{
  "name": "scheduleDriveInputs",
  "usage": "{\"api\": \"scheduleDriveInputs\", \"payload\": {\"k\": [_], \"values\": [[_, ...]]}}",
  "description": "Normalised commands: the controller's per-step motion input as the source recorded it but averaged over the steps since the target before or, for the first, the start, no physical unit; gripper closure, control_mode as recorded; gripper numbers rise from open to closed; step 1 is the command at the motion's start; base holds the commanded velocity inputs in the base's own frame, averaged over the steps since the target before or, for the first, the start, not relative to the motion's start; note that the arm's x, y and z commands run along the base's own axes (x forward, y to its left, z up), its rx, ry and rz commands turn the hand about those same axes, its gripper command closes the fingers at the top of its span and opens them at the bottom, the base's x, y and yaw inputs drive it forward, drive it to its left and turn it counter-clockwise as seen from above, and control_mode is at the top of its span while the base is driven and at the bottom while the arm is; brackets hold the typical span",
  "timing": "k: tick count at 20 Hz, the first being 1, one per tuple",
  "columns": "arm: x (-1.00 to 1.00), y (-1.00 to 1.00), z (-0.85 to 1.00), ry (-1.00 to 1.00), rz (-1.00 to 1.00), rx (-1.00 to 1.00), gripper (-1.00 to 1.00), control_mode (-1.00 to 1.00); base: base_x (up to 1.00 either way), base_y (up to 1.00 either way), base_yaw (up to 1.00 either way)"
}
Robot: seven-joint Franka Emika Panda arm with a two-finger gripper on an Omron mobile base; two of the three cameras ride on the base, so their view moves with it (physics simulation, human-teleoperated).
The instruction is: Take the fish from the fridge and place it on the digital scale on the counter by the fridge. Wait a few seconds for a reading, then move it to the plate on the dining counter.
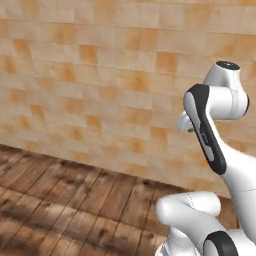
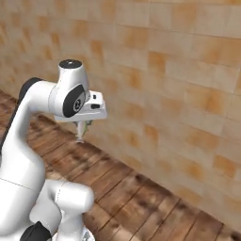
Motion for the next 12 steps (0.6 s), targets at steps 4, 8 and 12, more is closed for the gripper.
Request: {"api": "scheduleDriveInputs", "payload": {"k": [4, 8, 12], "values": [[0.00, 0.00, 0.00, 0.00, 0.00, 0.00, 1.00, 1.00, 0.73, -0.34, 0.75], [0.00, 0.00, 0.00, 0.00, 0.00, 0.00, 1.00, 1.00, 0.63, -0.38, 0.77], [0.00, 0.00, 0.00, 0.00, 0.00, 0.00, 1.00, 1.00, 0.55, -0.42, 0.76]]}}
